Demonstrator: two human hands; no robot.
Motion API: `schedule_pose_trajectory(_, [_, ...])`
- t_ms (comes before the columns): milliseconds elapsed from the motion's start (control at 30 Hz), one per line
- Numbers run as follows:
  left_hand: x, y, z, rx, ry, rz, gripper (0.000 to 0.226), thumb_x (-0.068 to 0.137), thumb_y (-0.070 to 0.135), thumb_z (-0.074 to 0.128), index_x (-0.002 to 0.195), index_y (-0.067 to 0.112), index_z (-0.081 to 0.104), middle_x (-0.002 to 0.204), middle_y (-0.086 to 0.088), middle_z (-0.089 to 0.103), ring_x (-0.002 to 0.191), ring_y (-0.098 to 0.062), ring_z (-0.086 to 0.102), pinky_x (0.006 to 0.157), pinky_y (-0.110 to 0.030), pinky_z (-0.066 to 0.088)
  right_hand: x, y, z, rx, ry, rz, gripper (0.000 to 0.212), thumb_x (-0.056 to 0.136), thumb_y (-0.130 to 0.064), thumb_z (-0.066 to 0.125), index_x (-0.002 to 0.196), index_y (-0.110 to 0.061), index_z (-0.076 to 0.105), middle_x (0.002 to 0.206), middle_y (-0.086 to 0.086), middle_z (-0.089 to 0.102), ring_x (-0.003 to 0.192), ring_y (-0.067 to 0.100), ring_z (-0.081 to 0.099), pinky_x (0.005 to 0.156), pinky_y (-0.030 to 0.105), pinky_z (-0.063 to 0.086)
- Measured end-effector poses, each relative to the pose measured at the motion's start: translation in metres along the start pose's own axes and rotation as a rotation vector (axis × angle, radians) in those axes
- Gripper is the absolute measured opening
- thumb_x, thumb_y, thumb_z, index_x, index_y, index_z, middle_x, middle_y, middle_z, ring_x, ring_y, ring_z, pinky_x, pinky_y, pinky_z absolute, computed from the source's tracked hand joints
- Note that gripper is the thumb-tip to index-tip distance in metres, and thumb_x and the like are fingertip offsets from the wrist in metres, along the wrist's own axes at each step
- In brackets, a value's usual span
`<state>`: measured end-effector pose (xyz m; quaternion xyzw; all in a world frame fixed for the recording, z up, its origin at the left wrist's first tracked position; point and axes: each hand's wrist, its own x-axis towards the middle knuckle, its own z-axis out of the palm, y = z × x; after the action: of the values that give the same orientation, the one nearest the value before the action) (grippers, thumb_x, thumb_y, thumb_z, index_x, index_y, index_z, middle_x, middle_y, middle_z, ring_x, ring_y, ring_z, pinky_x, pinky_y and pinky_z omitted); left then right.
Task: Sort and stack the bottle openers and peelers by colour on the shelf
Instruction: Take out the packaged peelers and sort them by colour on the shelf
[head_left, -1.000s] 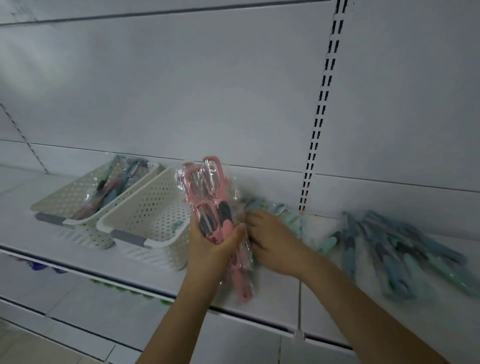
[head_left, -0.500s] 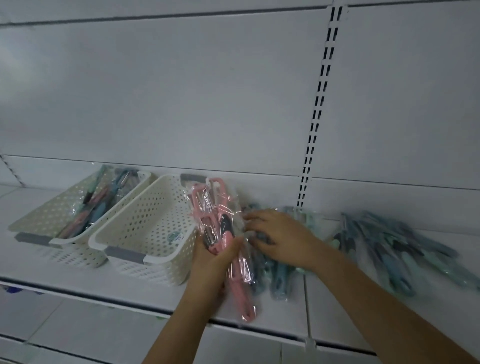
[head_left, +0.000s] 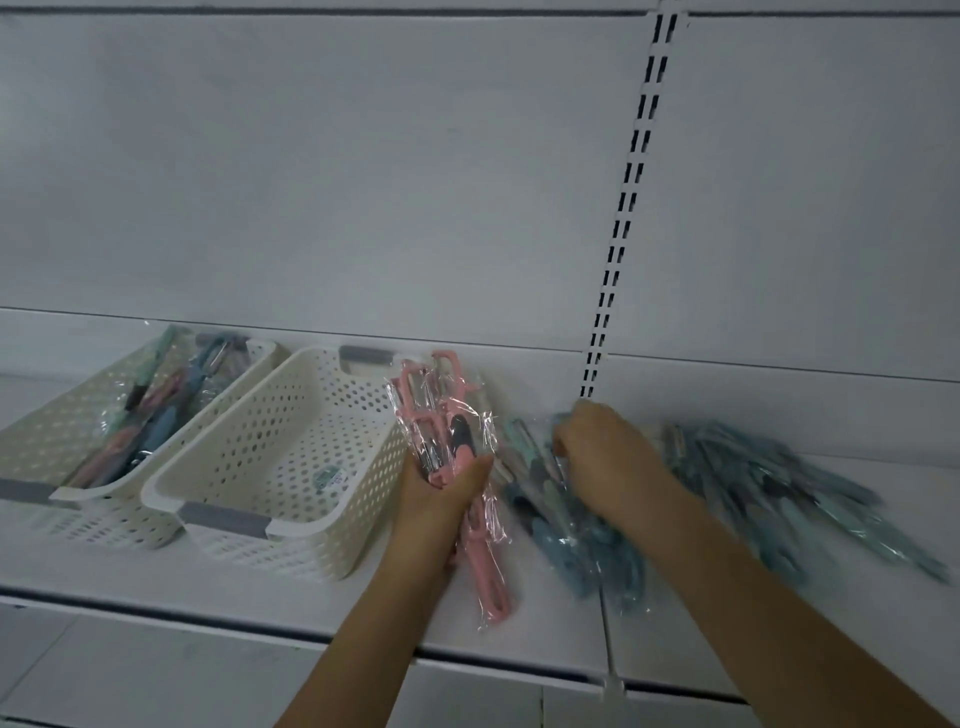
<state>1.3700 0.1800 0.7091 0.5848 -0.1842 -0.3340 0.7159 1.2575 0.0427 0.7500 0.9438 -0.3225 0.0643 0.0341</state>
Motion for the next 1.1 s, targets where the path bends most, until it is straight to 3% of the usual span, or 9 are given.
schedule_pose_trajectory(133, [0.004, -0.005, -0.001, -0.014, -0.005, 0.023, 0.04, 0.08, 0.018, 0.08, 0.116, 0.021, 0.062, 0.101, -0.006, 0.075, 0.091, -0.025, 0.074, 0.086, -0.048, 0.059, 0.007, -0.036, 0.017, 0.065, 0.028, -0.115, 0.019, 0.092, -0.021, 0.057, 0.108, -0.017, 0.067, 0.105, 0.006, 0.058, 0.101, 0.027, 0.058, 0.079, 0.032, 0.043])
schedule_pose_trajectory(267, [0.005, -0.007, -0.005, -0.036, -0.008, 0.024, 0.041, 0.08, 0.017, 0.08, 0.116, 0.02, 0.061, 0.101, -0.006, 0.075, 0.092, -0.024, 0.073, 0.086, -0.045, 0.058, 0.006, -0.019, 0.02, -0.05, 0.17, 0.031, 0.007, 0.08, -0.023, 0.074, 0.087, -0.022, 0.074, 0.088, 0.003, 0.059, 0.084, 0.026, 0.059, 0.071, 0.033, 0.043])
schedule_pose_trajectory(500, [0.007, -0.01, -0.006, -0.044, -0.034, 0.029, 0.044, 0.079, 0.02, 0.081, 0.117, 0.025, 0.059, 0.105, 0.001, 0.074, 0.089, -0.012, 0.073, 0.077, -0.032, 0.056, 0.011, -0.004, 0.022, -0.106, 0.133, 0.077, 0.025, 0.094, -0.027, 0.055, 0.113, -0.018, 0.069, 0.115, 0.004, 0.053, 0.108, 0.024, 0.047, 0.087, 0.036, 0.04])
schedule_pose_trajectory(633, [0.009, -0.011, -0.008, -0.041, -0.053, 0.02, 0.048, 0.079, 0.02, 0.082, 0.12, 0.021, 0.059, 0.106, -0.004, 0.074, 0.096, -0.022, 0.073, 0.089, -0.044, 0.057, 0.018, -0.015, 0.032, -0.127, 0.137, 0.092, 0.026, 0.092, -0.034, 0.058, 0.105, -0.014, 0.069, 0.112, 0.007, 0.054, 0.104, 0.027, 0.051, 0.074, 0.033, 0.033])
schedule_pose_trajectory(733, [0.009, -0.01, -0.007, -0.035, -0.058, 0.036, 0.046, 0.08, 0.018, 0.081, 0.121, 0.019, 0.059, 0.106, -0.007, 0.074, 0.093, -0.021, 0.073, 0.083, -0.039, 0.059, 0.034, -0.017, 0.032, -0.172, 0.003, 0.09, 0.023, 0.088, -0.027, 0.063, 0.104, -0.012, 0.067, 0.114, 0.01, 0.054, 0.107, 0.028, 0.05, 0.08, 0.034, 0.039])
schedule_pose_trajectory(800, [0.008, -0.01, -0.007, -0.035, -0.066, 0.045, 0.046, 0.081, 0.016, 0.08, 0.122, 0.019, 0.058, 0.106, -0.006, 0.074, 0.094, -0.021, 0.073, 0.08, -0.036, 0.059, 0.045, -0.017, 0.026, -0.097, -0.064, 0.078, 0.026, 0.084, -0.038, 0.066, 0.089, -0.013, 0.068, 0.105, 0.008, 0.057, 0.099, 0.026, 0.052, 0.078, 0.033, 0.04])
schedule_pose_trajectory(900, [0.006, -0.006, -0.007, -0.048, -0.093, 0.053, 0.047, 0.08, 0.014, 0.08, 0.122, 0.018, 0.057, 0.106, -0.008, 0.074, 0.093, -0.022, 0.073, 0.075, -0.034, 0.059, 0.052, -0.013, 0.014, 0.106, 0.012, 0.105, 0.023, 0.078, -0.04, 0.068, 0.076, -0.017, 0.072, 0.089, 0.003, 0.061, 0.086, 0.022, 0.057, 0.073, 0.031, 0.045])
schedule_pose_trajectory(1000, [0.005, -0.004, -0.005, -0.06, -0.093, 0.065, 0.044, 0.081, 0.009, 0.078, 0.121, 0.016, 0.058, 0.103, -0.009, 0.074, 0.092, -0.024, 0.074, 0.071, -0.031, 0.06, 0.047, -0.013, 0.011, 0.201, -0.132, -0.009, 0.017, 0.081, -0.038, 0.069, 0.089, -0.023, 0.073, 0.09, -0.004, 0.063, 0.086, 0.018, 0.06, 0.075, 0.029, 0.047])
schedule_pose_trajectory(1100, [0.003, -0.006, -0.005, -0.059, -0.074, 0.068, 0.045, 0.081, 0.009, 0.079, 0.12, 0.016, 0.059, 0.103, -0.011, 0.074, 0.092, -0.027, 0.073, 0.076, -0.039, 0.061, 0.044, -0.018, 0.016, 0.075, -0.24, -0.082, 0.039, 0.081, -0.048, 0.071, 0.111, -0.023, 0.067, 0.109, 0.001, 0.054, 0.099, 0.021, 0.057, 0.083, 0.033, 0.047])
